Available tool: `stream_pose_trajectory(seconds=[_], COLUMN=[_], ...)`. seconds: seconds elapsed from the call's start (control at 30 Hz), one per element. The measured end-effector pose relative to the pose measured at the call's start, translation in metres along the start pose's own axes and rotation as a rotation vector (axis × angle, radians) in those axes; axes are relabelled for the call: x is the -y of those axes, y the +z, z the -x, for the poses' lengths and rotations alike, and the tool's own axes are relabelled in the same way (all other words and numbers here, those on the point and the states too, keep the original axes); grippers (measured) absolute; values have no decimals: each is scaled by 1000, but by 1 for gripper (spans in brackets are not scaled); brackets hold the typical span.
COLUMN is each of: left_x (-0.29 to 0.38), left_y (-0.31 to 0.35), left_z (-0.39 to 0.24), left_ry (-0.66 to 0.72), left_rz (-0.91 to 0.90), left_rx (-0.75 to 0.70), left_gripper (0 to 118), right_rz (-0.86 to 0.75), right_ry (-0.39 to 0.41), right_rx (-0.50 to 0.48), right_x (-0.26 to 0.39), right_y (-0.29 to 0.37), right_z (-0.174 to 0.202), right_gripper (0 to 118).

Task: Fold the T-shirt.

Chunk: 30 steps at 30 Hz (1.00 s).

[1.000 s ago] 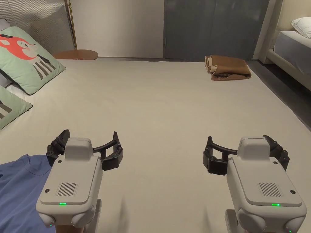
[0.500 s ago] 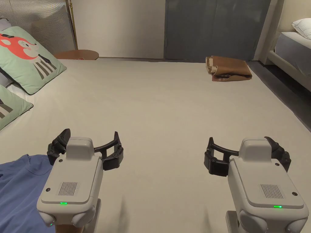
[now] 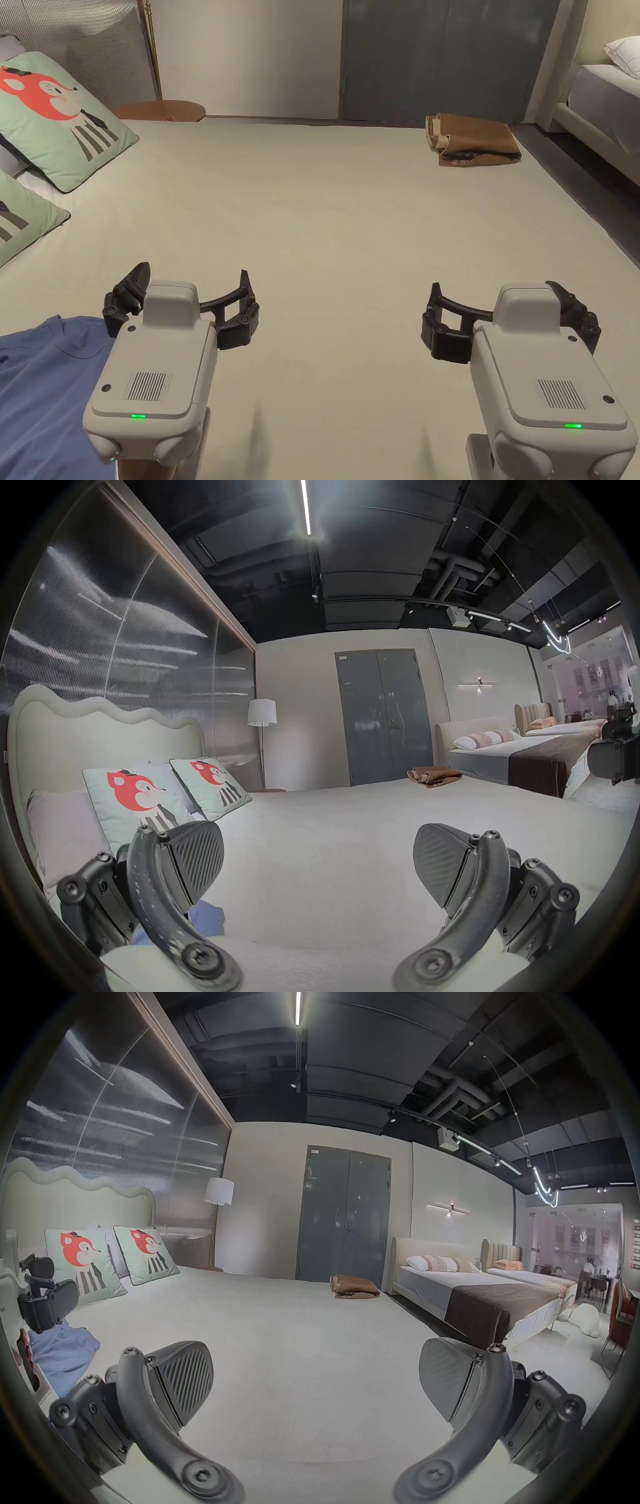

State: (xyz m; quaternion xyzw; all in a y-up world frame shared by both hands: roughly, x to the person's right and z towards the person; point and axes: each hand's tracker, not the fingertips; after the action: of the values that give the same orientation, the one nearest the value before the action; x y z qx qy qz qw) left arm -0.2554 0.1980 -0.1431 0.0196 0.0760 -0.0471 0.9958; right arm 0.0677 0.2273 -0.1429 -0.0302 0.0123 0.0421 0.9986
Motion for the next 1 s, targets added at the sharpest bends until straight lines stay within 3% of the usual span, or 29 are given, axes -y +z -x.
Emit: stream_pose_trajectory(seconds=[0.2, 0.23, 0.27, 0.3, 0.33, 0.37, 0.4, 0.8, 1.0], left_x=[-2, -2, -3, -5, -5, -6, -6, -8, -10], left_y=[0, 0, 0, 2, 3, 3, 3, 4, 20], left_z=[0, 0, 0, 1, 1, 0, -1, 9, 56], left_ry=[6, 14, 30, 62, 81, 80, 79, 58, 13], left_rz=[-6, -8, -6, -11, -13, -10, -8, 11, 10], left_rx=[-14, -16, -7, 19, 20, 11, -3, -20, -130], left_gripper=[108, 106, 96, 76, 34, 0, 0, 0, 0], right_rz=[2, 2, 3, 1, -1, 1, 7, -1, -11], right_ry=[11, 11, 9, 6, 5, 7, 15, -18, -31], right_rx=[0, 0, -1, 6, 9, 20, 32, 18, -118], right_x=[-1, -2, -2, -3, -3, -3, -3, -10, -19], right_y=[0, 1, 1, 2, 2, 1, 0, -8, -20], right_z=[1, 1, 1, 2, 2, 2, 2, 2, 49], right_gripper=[117, 106, 86, 60, 26, 7, 1, 0, 0])
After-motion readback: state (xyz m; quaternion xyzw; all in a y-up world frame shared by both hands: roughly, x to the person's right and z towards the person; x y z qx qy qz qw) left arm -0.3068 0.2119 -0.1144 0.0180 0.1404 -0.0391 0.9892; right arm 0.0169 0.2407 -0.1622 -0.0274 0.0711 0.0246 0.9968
